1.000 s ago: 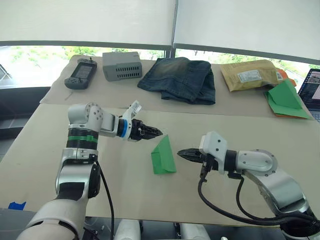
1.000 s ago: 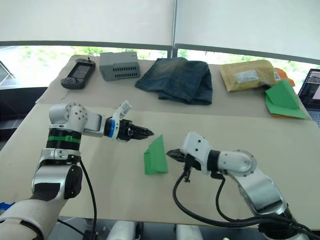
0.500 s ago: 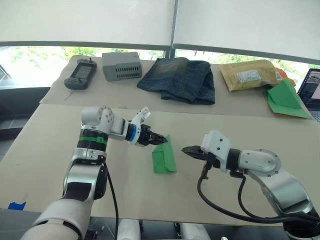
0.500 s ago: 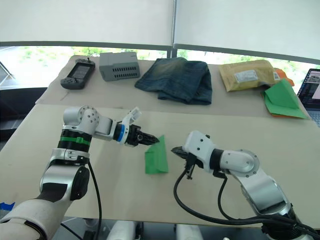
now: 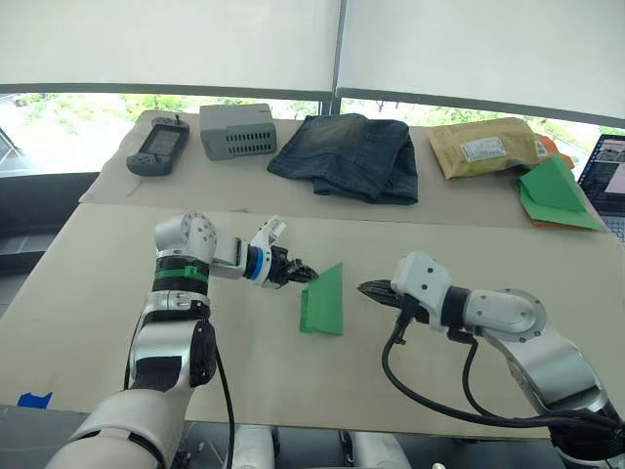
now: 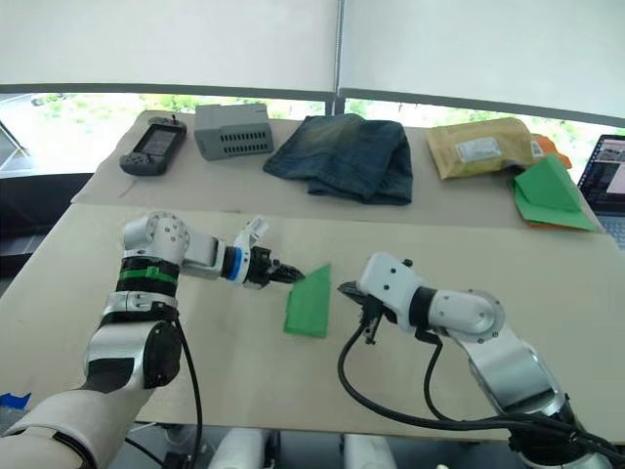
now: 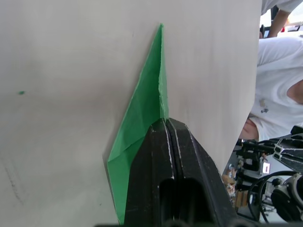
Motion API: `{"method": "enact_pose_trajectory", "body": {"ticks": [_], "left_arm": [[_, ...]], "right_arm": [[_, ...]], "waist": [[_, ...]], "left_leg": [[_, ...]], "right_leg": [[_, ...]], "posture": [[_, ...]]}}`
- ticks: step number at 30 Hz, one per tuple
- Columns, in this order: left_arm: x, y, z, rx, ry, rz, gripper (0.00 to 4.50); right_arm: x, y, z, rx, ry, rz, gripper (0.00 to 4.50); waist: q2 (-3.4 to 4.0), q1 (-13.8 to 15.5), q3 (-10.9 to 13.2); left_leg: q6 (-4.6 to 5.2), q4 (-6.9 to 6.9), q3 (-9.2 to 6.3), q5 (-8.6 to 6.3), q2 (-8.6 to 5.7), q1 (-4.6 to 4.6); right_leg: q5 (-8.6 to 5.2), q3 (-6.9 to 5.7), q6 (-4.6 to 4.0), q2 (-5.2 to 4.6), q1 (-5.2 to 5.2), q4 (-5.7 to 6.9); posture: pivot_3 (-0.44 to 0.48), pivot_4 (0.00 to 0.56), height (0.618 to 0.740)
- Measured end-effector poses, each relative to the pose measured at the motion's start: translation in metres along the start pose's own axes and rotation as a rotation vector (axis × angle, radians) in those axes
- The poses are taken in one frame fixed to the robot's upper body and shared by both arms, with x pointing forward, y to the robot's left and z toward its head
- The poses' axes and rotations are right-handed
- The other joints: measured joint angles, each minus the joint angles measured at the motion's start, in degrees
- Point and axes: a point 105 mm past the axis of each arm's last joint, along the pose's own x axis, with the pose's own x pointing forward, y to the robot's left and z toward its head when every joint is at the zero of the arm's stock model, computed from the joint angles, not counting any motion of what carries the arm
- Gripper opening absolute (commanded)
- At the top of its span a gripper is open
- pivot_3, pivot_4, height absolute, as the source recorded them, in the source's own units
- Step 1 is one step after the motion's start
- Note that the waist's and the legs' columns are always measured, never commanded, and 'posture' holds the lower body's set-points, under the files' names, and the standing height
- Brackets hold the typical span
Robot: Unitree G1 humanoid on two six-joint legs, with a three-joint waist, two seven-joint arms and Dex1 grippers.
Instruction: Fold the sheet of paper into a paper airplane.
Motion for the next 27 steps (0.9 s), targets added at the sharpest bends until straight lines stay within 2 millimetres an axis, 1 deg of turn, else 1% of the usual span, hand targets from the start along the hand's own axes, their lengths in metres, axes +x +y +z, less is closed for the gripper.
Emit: {"method": "enact_pose_trajectory", "body": {"ticks": [1, 7, 9, 12, 13, 16, 18, 20, 25, 27], "left_arm": [[-0.002, 0.004, 0.004, -0.051, -0.038, -0.002, 0.03], [-0.013, 0.021, 0.014, -0.226, -0.203, 0.013, 0.03], [-0.012, 0.020, 0.015, -0.286, -0.282, -0.010, 0.03], [-0.003, 0.015, 0.007, -0.354, -0.361, -0.029, 0.03], [-0.006, 0.018, 0.007, -0.360, -0.379, -0.008, 0.03], [-0.034, 0.020, 0.015, -0.348, -0.510, 0.056, 0.03], [-0.041, 0.019, 0.014, -0.338, -0.536, 0.080, 0.03], [-0.041, 0.022, 0.009, -0.345, -0.529, 0.095, 0.03], [-0.032, 0.023, -0.004, -0.326, -0.464, 0.112, 1.44], [-0.026, 0.020, -0.010, -0.314, -0.421, 0.086, 2.21]], "right_arm": [[0.001, 0.000, -0.001, 0.000, 0.002, 0.005, 0.00], [0.004, 0.000, -0.002, -0.015, 0.003, 0.019, 0.00], [0.005, -0.003, 0.000, -0.027, -0.003, 0.020, 0.00], [0.008, -0.001, 0.000, -0.036, -0.010, 0.041, 0.00], [0.010, 0.001, 0.001, -0.039, -0.017, 0.052, 0.00], [0.012, 0.001, -0.004, -0.027, -0.005, 0.058, 0.00], [0.013, 0.001, -0.004, -0.031, -0.006, 0.062, 0.00], [0.013, 0.000, 0.000, -0.050, -0.018, 0.065, 0.00], [0.013, -0.002, -0.001, -0.067, -0.015, 0.063, 0.00], [0.014, -0.002, -0.002, -0.067, -0.010, 0.060, 0.00]], "waist": [[-0.01, -0.1, 0.0], [-0.02, 0.1, 0.0], [-0.03, 0.2, 0.0], [-0.08, 0.4, 0.0], [-0.19, 0.3, 0.1], [-0.33, -0.1, 0.2], [-0.33, 0.2, 0.2], [-0.34, 0.3, 0.2], [-0.41, 0.6, 0.2], [-0.41, 0.6, 0.2]], "left_leg": [[0.00, 0.00, -0.02, 0.00, 0.00, 0.02], [-0.02, 0.00, -0.11, 0.01, -0.10, -0.03], [-0.03, 0.00, -0.21, 0.00, -0.17, -0.03], [-0.05, -0.02, -0.34, 0.00, -0.35, -0.05], [-0.06, -0.02, -0.36, 0.00, -0.39, -0.05], [-0.12, -0.04, -0.44, 0.01, -0.47, -0.01], [-0.15, -0.03, -0.47, 0.02, -0.55, 0.03], [-0.23, -0.02, -0.48, 0.07, -0.59, 0.01], [-0.33, -0.01, -0.51, 0.14, -0.75, -0.01], [-0.34, -0.01, -0.53, 0.16, -0.80, 0.00]], "right_leg": [[0.00, 0.00, 0.00, 0.00, 0.00, 0.03], [0.08, -0.01, -0.06, -0.11, 0.01, 0.03], [0.11, -0.01, -0.01, -0.21, 0.04, -0.01], [0.13, -0.03, 0.13, -0.46, 0.05, -0.02], [0.14, -0.02, 0.16, -0.51, 0.03, 0.04], [0.21, 0.03, 0.23, -0.59, 0.03, 0.04], [0.22, 0.01, 0.27, -0.66, 0.09, 0.05], [0.27, 0.02, 0.35, -0.70, 0.10, 0.01], [0.32, -0.01, 0.43, -0.81, 0.16, -0.05], [0.32, -0.01, 0.44, -0.82, 0.16, -0.05]], "posture": [[0.000, 0.150, 0.734], [0.000, 0.150, 0.734], [0.000, 0.150, 0.734], [0.000, 0.150, 0.734], [0.000, 0.150, 0.734], [0.000, 0.150, 0.734], [0.000, 0.150, 0.734], [0.000, 0.150, 0.734], [0.000, 0.150, 0.734], [0.000, 0.150, 0.734]]}}
